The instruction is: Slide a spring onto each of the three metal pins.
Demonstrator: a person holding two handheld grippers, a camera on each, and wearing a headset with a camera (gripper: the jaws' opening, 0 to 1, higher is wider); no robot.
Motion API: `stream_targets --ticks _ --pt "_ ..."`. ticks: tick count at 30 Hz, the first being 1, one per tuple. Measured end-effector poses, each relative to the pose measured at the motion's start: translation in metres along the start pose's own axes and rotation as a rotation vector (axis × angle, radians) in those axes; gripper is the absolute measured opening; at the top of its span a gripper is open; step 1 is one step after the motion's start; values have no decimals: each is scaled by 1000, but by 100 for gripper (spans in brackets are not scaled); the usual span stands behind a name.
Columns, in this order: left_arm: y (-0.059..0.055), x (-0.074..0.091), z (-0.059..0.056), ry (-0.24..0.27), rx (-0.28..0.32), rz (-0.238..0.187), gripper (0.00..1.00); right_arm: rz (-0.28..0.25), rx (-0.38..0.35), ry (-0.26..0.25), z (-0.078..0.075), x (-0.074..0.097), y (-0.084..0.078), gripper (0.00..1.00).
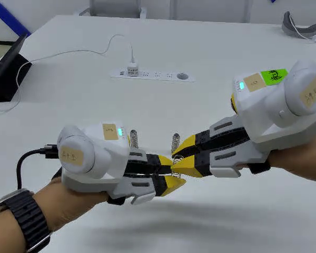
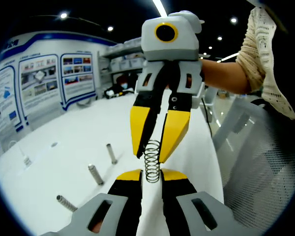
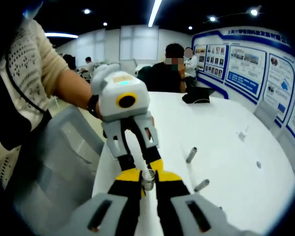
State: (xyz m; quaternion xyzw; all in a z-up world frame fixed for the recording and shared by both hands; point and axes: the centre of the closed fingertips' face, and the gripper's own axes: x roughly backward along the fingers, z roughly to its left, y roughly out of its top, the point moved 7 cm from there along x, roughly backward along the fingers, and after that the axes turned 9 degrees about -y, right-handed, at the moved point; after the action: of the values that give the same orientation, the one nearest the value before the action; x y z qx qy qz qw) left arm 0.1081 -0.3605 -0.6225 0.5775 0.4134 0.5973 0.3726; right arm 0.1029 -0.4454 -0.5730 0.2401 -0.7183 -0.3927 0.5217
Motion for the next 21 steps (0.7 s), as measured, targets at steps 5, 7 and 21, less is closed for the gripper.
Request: stream_targets --ticks 5,7,21 --pt "-4 4 2 18 22 3 22 8 -7 -3 -2 0 -4 12" --pt "-7 6 2 28 31 5 26 10 -10 -5 -3 1 -6 12" --pt "-26 34 6 134 114 -3 51 23 -38 -47 -14 9 -14 12"
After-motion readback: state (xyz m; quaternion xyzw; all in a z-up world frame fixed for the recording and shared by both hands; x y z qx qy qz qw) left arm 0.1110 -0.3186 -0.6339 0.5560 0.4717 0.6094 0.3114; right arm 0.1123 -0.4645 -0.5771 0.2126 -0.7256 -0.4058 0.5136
